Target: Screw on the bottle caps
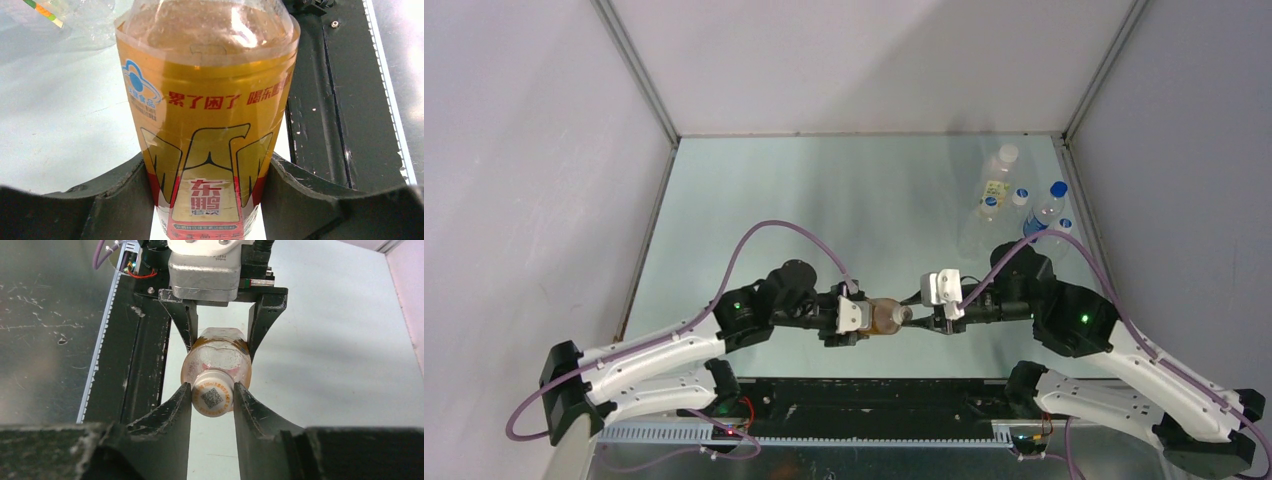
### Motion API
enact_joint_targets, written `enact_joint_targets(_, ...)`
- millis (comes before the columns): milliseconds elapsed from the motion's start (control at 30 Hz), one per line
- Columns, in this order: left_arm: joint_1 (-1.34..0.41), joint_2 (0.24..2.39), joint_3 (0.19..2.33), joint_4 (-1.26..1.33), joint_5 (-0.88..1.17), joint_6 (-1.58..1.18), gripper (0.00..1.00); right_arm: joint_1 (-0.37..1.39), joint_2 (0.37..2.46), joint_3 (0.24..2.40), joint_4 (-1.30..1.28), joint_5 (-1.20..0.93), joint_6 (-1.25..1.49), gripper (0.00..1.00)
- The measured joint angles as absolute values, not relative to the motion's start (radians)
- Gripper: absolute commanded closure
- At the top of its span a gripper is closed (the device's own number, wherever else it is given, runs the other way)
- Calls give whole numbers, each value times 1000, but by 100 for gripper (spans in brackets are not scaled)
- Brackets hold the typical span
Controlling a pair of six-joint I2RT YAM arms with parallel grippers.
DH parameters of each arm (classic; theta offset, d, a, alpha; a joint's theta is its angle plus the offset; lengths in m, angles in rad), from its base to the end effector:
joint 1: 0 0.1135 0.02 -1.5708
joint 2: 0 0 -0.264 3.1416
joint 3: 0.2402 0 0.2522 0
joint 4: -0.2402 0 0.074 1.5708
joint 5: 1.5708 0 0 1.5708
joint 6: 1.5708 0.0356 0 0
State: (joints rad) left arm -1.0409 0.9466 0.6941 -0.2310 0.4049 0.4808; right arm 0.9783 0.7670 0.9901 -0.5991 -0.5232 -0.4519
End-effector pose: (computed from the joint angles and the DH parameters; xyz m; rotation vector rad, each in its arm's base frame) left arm 0.0952 -0.1903 0.2750 1.6233 1.3303 -0.7588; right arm 0.0707 0.1369 0.3709 -1.5531 1.2445 0.8528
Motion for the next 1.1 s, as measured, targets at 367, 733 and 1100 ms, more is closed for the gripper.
enact_joint_targets(367,-1048,938,644,-113,291,433,93,975,825,1031,-598,-384,-212,100)
enact_joint_targets(733,-1185,1016,473,321,-246,354,91,1085,902,1016,-451,251,428,51)
enact_joint_targets(1100,-1189,1040,456,556,-286,231,89,1113,809,868,-206,297,353,28)
